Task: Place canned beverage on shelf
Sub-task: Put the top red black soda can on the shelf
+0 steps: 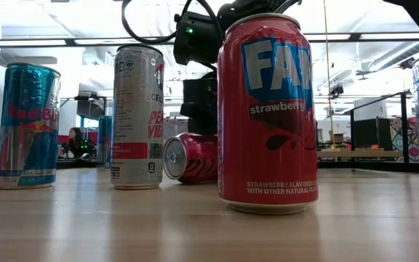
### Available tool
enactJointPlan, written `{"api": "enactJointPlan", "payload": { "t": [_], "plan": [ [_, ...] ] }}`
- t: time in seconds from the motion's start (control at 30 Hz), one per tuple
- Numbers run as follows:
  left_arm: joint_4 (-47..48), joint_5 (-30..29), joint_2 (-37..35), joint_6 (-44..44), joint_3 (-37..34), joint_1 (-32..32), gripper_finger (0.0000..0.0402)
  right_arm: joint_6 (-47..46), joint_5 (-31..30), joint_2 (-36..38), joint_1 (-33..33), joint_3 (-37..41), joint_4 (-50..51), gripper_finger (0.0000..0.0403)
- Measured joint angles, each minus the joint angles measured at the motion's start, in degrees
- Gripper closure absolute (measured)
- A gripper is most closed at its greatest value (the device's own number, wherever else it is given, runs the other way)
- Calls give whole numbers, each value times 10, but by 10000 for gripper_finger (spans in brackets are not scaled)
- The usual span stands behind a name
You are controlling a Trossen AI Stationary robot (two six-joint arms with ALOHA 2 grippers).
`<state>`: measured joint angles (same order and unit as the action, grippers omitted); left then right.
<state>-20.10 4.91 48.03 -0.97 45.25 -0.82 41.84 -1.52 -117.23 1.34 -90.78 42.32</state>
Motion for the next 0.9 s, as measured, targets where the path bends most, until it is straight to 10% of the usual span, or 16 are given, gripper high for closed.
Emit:
{"api": "enactJointPlan", "payload": {
  "t": [0.9],
  "plan": [
    [-4, 0, -10, 22, 0, 0, 274, -141, 68, 244, -29, 24, -24, 113]
  ]
}}
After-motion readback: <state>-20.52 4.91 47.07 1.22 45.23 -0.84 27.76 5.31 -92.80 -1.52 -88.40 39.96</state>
